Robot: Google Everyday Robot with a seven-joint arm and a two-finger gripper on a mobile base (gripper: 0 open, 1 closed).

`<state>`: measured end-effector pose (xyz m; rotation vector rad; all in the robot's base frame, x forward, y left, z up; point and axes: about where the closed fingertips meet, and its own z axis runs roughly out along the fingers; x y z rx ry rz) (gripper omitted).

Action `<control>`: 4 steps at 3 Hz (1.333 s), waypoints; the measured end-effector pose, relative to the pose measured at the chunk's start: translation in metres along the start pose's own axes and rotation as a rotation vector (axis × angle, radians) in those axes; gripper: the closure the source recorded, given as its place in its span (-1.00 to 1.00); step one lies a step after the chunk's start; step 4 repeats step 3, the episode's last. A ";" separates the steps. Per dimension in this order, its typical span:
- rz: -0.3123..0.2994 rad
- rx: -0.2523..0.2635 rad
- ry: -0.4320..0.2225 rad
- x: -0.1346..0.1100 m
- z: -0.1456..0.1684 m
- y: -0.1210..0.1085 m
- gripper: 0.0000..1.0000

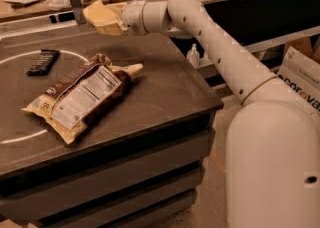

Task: Pick sponge

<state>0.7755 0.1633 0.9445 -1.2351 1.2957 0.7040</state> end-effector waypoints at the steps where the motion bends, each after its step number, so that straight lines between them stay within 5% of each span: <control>1: -0.191 -0.107 -0.026 -0.038 -0.006 0.010 1.00; 2: -0.207 -0.179 -0.019 -0.036 -0.010 0.026 1.00; 4: -0.202 -0.180 -0.019 -0.036 -0.009 0.027 1.00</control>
Offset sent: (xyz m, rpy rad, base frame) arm -0.0127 0.0046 0.0288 -0.0407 -0.1276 0.1023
